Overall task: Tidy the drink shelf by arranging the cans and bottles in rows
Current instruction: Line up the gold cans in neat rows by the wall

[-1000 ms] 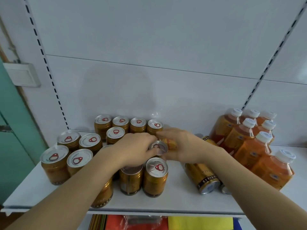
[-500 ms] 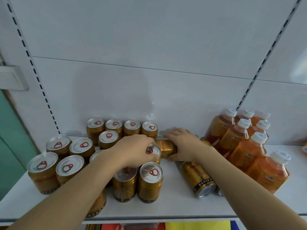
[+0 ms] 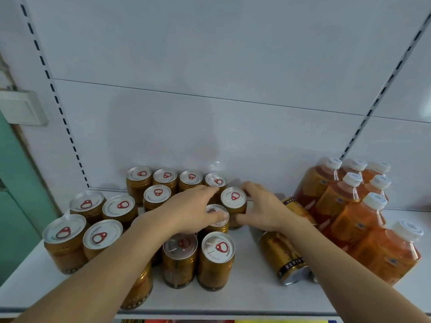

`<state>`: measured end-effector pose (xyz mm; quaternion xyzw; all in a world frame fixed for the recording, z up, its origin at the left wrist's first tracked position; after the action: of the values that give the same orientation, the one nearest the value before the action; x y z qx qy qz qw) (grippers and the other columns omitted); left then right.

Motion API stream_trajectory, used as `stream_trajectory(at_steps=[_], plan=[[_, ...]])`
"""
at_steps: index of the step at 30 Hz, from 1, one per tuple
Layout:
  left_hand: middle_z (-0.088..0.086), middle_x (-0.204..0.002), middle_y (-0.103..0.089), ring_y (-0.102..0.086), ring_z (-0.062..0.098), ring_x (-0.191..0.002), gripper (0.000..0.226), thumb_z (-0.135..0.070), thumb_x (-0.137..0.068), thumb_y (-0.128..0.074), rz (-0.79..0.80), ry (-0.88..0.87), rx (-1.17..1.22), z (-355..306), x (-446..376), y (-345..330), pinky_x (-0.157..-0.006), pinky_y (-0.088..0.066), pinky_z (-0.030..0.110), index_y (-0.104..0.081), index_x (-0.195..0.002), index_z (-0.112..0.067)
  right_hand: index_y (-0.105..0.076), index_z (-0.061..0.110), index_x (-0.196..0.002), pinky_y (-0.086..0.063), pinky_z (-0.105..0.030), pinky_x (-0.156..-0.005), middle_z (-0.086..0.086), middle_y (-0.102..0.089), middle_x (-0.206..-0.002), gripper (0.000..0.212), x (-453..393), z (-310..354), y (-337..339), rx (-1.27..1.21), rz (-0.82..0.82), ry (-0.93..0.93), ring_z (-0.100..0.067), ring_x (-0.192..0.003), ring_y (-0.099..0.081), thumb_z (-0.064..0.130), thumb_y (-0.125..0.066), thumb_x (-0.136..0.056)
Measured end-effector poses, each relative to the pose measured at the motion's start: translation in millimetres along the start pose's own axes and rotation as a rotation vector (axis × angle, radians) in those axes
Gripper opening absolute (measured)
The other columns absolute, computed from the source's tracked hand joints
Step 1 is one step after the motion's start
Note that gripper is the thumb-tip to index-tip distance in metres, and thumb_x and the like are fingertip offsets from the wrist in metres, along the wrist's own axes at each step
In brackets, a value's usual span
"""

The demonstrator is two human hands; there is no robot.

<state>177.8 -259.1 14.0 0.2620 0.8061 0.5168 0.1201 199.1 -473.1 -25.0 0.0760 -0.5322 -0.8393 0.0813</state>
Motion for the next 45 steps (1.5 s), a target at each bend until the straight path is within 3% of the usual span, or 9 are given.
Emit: stream_trajectory(at_steps=[9,14,17,20,26,31,35,38,45], plan=[[-0.007,-0.165,-0.04,-0.05,0.018,-0.14,0.059,-0.054,-0.106,-0.051,-0.018,-0.086,-0.127,-13,-23,-12,-0.111,-0.049,0.04,-0.043,-0.16,-0.029,-0.039,0.033,-0.163,-0.03,-0.05,-0.127,0.004,-0.048,-0.163,0.101,13,4,14,0.262,0.004,0.037,-0.023,-0.154,-0.034,0.09,-0.05,-0.08],[-0.002,-0.144,-0.053,-0.053,0.021,-0.128,0.054,-0.063,-0.103,-0.047,-0.04,-0.11,-0.29,-19,-33,-15,-0.103,-0.053,0.046,-0.062,-0.136,-0.024,-0.061,0.032,-0.136,-0.055,-0.045,-0.096,0.004,-0.071,-0.118,0.066,65,-1,56,0.391,-0.043,-0.187,-0.022,-0.112,-0.061,0.078,-0.044,-0.092],[-0.003,-0.142,-0.054,-0.048,0.023,-0.134,0.057,-0.068,-0.101,-0.045,-0.056,-0.216,-0.352,-40,-33,-23,-0.109,-0.045,0.046,-0.061,-0.135,-0.024,-0.057,0.033,-0.103,-0.045,-0.039,-0.08,0.005,-0.06,-0.095,0.053,101,11,49,0.53,0.063,-0.242,-0.023,-0.102,-0.056,0.082,-0.042,-0.089],[-0.002,-0.147,-0.053,-0.046,0.023,-0.138,0.065,-0.068,-0.102,-0.043,-0.029,-0.276,-0.394,-57,-33,-34,-0.115,-0.038,0.045,-0.052,-0.151,-0.026,-0.059,0.03,-0.111,-0.036,-0.038,-0.081,0.007,-0.046,-0.092,0.056,121,23,41,0.608,0.099,-0.32,-0.024,-0.111,-0.053,0.08,-0.042,-0.092],[-0.002,-0.152,-0.05,-0.045,0.021,-0.14,0.067,-0.068,-0.102,-0.044,-0.03,-0.274,-0.333,-60,-27,-33,-0.116,-0.039,0.043,-0.046,-0.156,-0.028,-0.055,0.037,-0.118,-0.044,-0.031,-0.081,0.01,-0.051,-0.095,0.035,127,30,27,0.397,-0.031,-0.374,-0.014,-0.1,-0.044,0.062,-0.048,-0.094],[-0.002,-0.162,-0.045,-0.039,0.019,-0.149,0.077,-0.072,-0.101,-0.041,0.003,-0.295,-0.174,-62,-21,-28,-0.121,-0.035,0.041,-0.028,-0.165,-0.031,-0.059,0.045,-0.125,-0.052,-0.024,-0.086,0.017,-0.064,-0.111,0.068,142,7,3,-0.104,-0.28,-0.408,-0.003,-0.107,-0.058,0.074,-0.069,-0.064],[-0.006,-0.124,-0.064,-0.056,0.016,-0.121,0.061,-0.075,-0.097,-0.046,0.009,-0.316,-0.169,-55,-20,-33,-0.104,-0.048,0.041,-0.058,-0.14,-0.034,-0.052,0.046,-0.126,-0.051,-0.023,-0.096,0.024,-0.065,-0.121,0.07,138,8,-24,-0.318,-0.33,-0.351,0.005,-0.119,-0.058,0.06,-0.084,-0.065],[-0.011,-0.099,-0.059,-0.054,0.008,-0.098,0.047,-0.077,-0.092,-0.051,-0.01,-0.33,-0.162,-50,-20,-34,-0.088,-0.051,0.041,-0.069,-0.11,-0.037,-0.052,0.044,-0.13,-0.051,-0.027,-0.102,0.027,-0.06,-0.125,0.072,133,9,-32,-0.32,-0.298,-0.308,0.006,-0.121,-0.056,0.063,-0.085,-0.068],[-0.015,-0.096,-0.059,-0.053,0.009,-0.097,0.046,-0.079,-0.086,-0.055,-0.046,-0.363,-0.241,-53,-19,-32,-0.094,-0.047,0.037,-0.067,-0.102,-0.037,-0.065,0.026,-0.14,-0.054,-0.031,-0.097,0.019,-0.069,-0.114,0.053,117,0,32,-0.106,-0.39,-0.169,-0.005,-0.112,-0.061,0.047,-0.055,-0.093]])
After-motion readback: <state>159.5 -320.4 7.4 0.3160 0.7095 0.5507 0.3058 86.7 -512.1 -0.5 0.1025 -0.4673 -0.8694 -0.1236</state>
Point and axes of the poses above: each hand's wrist, its own x-axis away from the middle knuckle, its own y-axis out of the back of the hand, z = x × y, the point moved 5 cm from there along -x, towards the middle knuckle
